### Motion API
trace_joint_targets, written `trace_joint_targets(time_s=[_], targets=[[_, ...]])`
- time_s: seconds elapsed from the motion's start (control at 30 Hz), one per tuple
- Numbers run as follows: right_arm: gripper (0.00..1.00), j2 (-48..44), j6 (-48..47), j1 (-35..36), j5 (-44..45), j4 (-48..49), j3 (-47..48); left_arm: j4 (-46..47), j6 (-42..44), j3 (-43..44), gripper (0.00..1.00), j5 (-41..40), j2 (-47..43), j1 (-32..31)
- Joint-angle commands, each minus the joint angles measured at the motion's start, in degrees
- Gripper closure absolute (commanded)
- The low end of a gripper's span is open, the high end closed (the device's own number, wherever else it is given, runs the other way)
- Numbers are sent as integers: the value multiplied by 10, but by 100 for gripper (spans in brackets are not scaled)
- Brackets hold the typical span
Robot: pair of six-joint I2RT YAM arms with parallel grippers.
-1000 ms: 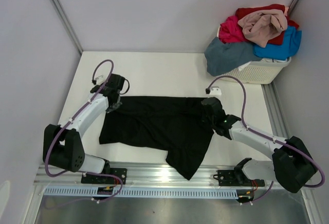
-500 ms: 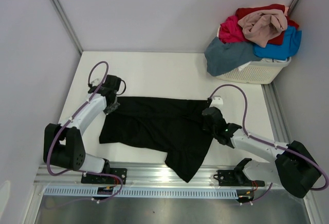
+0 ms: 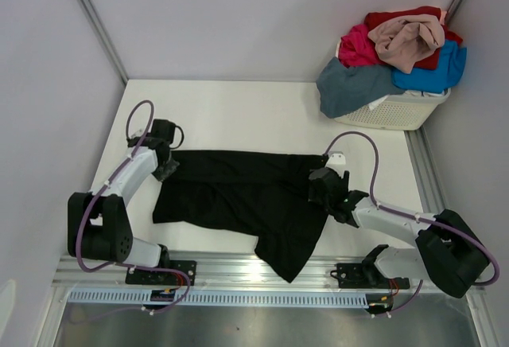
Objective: Fold and stack the t-shirts
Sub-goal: Fold the flattened tshirt in 1/3 of the way
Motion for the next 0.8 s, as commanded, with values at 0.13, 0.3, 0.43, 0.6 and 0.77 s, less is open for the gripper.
trace_joint_targets(time_s=[0.13,0.3,0.43,0.6,0.77], targets=[[28,-44,-11,2,34,19,52,48,10,5,32,29,-55,6],[28,-33,-25,2,19,42,75,115,27,-1,27,84,-68,9],[28,-3,-31,2,14,47,89,137,28,12,28,136,-47,12],[28,30,-33,2,8,76,101,162,14,21,30,204,-38,32],[28,37,-29,2,9,74,101,188,12,-11,32,180,-97,35]])
